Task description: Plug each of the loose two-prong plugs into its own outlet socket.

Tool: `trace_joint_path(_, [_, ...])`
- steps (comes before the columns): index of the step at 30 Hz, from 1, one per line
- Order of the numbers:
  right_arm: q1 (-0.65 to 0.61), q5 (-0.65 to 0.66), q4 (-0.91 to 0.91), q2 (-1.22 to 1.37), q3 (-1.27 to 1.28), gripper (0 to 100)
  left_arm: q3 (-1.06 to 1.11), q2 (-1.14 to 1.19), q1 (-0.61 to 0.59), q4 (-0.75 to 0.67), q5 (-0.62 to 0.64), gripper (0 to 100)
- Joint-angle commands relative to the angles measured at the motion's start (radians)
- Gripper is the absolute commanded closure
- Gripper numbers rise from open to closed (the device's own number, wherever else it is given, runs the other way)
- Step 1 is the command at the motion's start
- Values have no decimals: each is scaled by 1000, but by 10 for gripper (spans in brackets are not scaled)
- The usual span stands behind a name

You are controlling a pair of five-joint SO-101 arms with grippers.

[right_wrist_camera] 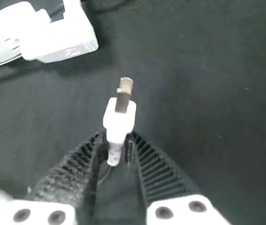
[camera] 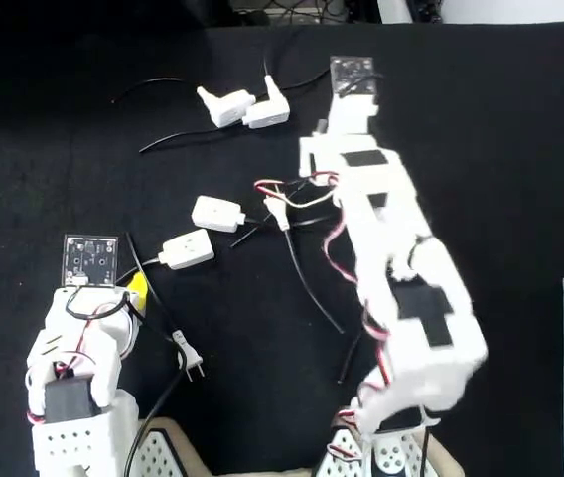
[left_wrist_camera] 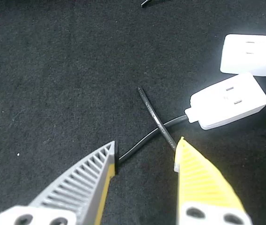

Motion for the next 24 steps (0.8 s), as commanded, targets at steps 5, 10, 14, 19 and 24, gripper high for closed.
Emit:
trace_joint_path(5, [18,-12,255,-461,188,987,-2,-8,-7,0,2,790])
trace_joint_path(10, [20,-32,499,-648,289,974,-2,-8,-7,0,2,790])
trace_joint_path(14, [26,21,750,-697,305,793,-2,-8,-7,0,2,790])
trace_joint_path(19, [87,112,865,-707,272,727,-2,-8,-7,0,2,789])
trace_joint_path(24, [121,224,873,-707,225,783,-2,-8,-7,0,2,789])
